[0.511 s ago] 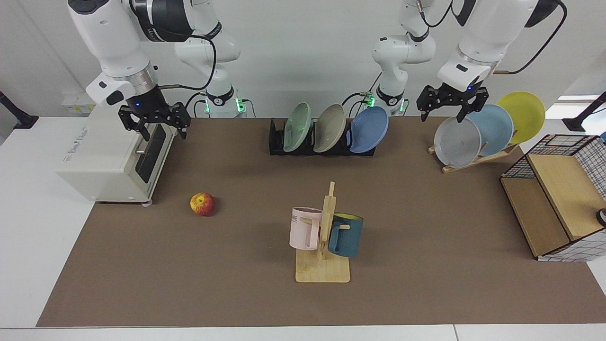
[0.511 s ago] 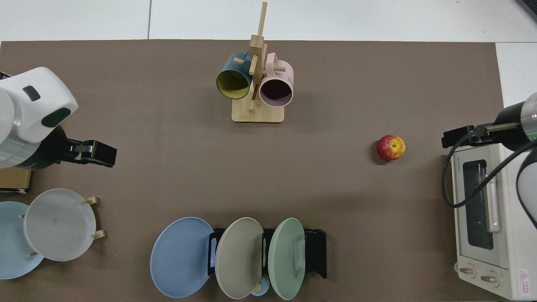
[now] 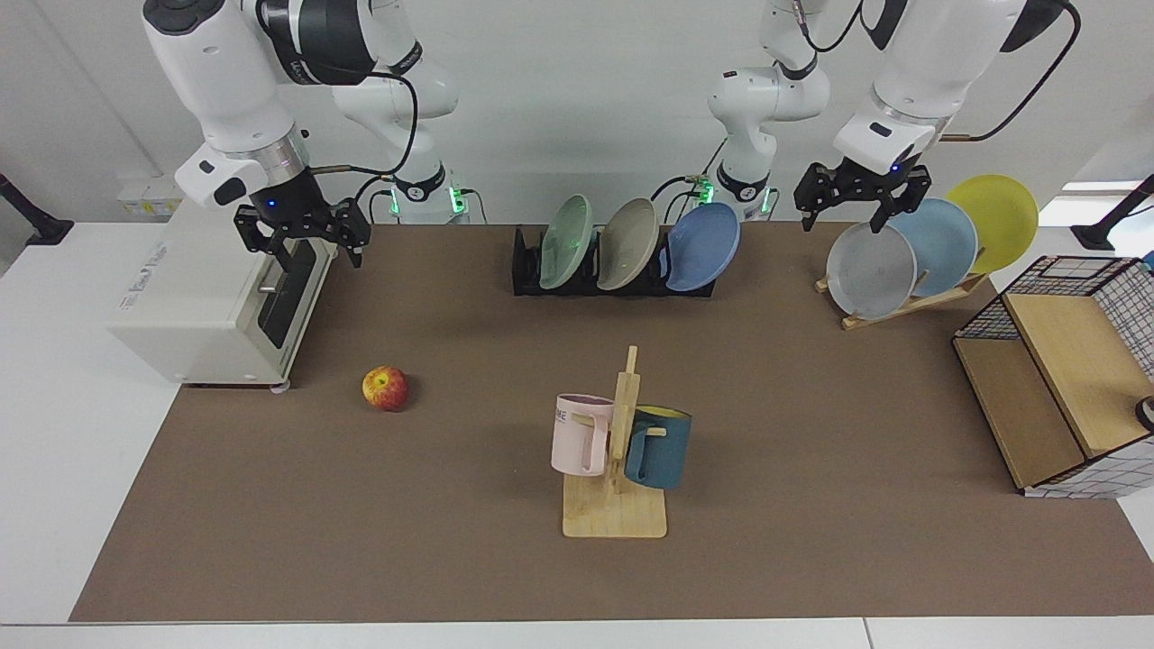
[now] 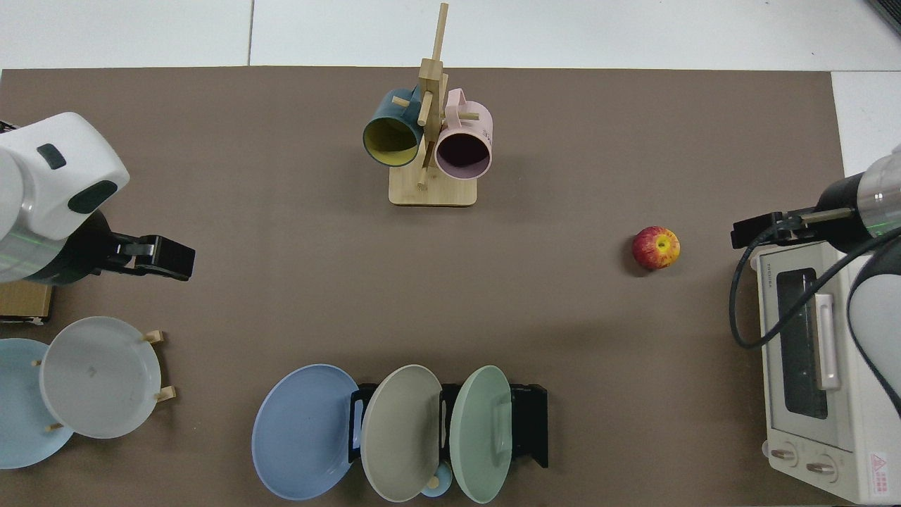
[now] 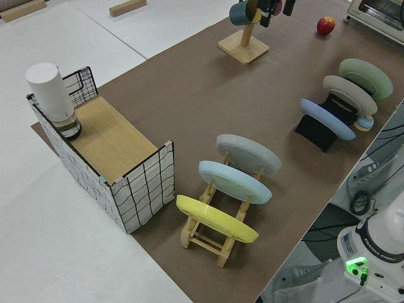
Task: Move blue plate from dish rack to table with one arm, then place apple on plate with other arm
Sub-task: 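Reach the right gripper toward the red apple, then grasp the apple with the right gripper while the left gripper reaches the rack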
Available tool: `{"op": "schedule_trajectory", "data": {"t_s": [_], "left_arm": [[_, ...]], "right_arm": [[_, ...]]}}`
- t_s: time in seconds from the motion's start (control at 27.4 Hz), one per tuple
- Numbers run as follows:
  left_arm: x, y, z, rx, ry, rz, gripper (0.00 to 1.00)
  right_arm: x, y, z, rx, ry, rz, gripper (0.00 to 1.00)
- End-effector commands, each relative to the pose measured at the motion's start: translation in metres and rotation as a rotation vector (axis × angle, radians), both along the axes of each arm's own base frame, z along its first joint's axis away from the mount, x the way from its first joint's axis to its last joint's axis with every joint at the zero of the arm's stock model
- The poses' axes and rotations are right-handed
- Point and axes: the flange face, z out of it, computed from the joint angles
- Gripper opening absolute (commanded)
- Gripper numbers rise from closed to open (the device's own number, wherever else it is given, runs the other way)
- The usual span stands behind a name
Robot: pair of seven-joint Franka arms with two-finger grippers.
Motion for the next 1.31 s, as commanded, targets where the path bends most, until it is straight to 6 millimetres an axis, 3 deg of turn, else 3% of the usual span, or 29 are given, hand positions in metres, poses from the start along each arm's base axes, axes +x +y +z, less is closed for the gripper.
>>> {"op": "schedule_trajectory", "data": {"t_s": [0.0,0.33,0.51,0.73,1.02,1.28], "left_arm": [[-0.003,0.002,0.005,-0.012,0.016,0.012,1.0],[-0.004,0.003,0.002,-0.012,0.024,0.015,1.0],[-0.029,0.001,-0.012,-0.031,0.043,0.01,1.0],[-0.092,0.012,-0.06,-0.076,0.018,0.059,1.0],[-0.118,-0.001,-0.155,-0.049,0.123,0.014,0.99],[-0.135,-0.008,-0.203,-0.061,0.174,-0.043,0.99]], "right_arm": [[0.006,0.003,-0.009,0.001,-0.03,-0.003,1.0],[0.027,0.011,-0.044,-0.003,-0.021,-0.002,1.0],[0.044,0.013,-0.086,-0.008,0.023,0.001,1.0],[0.051,0.015,-0.132,-0.012,0.026,-0.002,1.0],[0.044,0.021,-0.187,-0.013,0.011,0.01,1.0],[0.042,0.021,-0.221,-0.016,0.029,0.007,1.0]]}}
